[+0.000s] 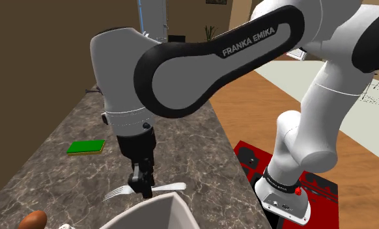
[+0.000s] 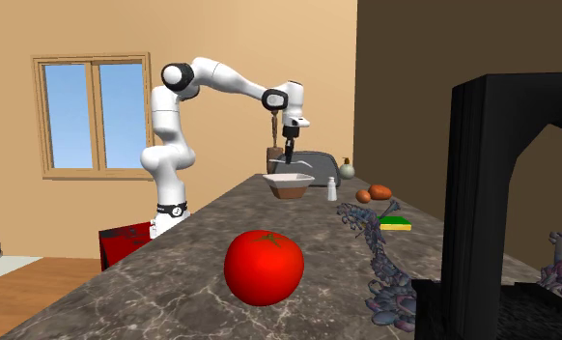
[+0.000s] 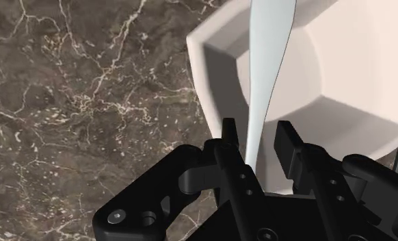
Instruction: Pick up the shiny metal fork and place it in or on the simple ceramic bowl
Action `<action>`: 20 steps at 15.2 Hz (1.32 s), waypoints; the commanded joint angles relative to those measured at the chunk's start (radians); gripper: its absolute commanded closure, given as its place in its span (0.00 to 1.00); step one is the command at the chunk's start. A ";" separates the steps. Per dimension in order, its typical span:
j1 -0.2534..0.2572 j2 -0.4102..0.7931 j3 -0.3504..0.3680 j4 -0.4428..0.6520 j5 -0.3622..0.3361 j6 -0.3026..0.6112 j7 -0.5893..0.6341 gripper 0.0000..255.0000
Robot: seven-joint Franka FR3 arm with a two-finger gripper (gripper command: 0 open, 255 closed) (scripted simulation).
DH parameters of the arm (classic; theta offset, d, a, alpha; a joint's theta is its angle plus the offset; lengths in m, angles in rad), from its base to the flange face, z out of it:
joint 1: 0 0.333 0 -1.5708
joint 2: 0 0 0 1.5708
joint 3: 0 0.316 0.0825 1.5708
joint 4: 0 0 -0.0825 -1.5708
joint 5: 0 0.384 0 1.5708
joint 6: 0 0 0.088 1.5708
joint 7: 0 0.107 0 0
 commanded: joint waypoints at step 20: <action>0.094 0.060 0.112 -0.099 0.011 0.198 0.163 1.00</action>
